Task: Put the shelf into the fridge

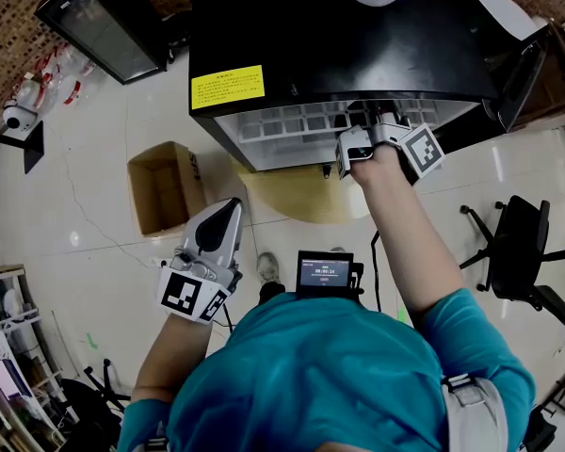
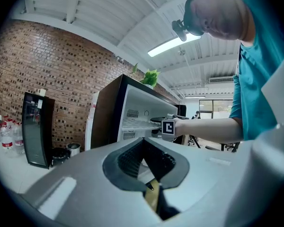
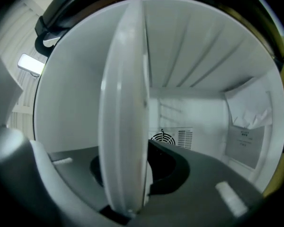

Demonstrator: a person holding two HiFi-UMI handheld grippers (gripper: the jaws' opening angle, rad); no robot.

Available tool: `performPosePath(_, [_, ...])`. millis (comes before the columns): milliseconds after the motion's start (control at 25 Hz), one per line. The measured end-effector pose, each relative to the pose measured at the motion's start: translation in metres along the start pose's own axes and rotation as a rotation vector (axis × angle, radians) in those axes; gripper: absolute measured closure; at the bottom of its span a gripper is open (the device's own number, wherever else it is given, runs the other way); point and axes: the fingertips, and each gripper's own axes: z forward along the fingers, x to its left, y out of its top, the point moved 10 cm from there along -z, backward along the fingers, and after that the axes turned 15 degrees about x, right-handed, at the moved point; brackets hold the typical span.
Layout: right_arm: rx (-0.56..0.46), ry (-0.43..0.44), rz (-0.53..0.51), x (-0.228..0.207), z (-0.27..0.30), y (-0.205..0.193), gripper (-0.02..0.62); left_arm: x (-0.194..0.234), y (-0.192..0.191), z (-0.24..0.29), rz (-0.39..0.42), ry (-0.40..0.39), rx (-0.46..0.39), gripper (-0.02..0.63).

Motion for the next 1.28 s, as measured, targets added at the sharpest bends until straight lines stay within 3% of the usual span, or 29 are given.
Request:
performPosePath(920, [-0.022, 0.043, -0.015, -0.006, 0.039, 0.012, 0.486, 0.004, 0.004, 0.002, -0.004, 0.007, -0.002, 0.609])
performPosePath(1080, [0.044, 0.071, -0.042, -0.004, 0.037, 0.009, 0.432, -0.002, 0.009, 0.0, 0.005, 0.004, -0.009, 0.609])
performPosePath(1200, [0.131, 0.058, -0.043, -0.012, 0.028, -0.004, 0.444, -0.006, 0.012, -0.001, 0.009, 0.003, -0.008, 0.609])
performPosePath(1280, [0.185, 0.054, -0.005, -0.025, 0.016, -0.014, 0.486, -0.009, 0.016, 0.0, 0.011, -0.001, -0.007, 0.609])
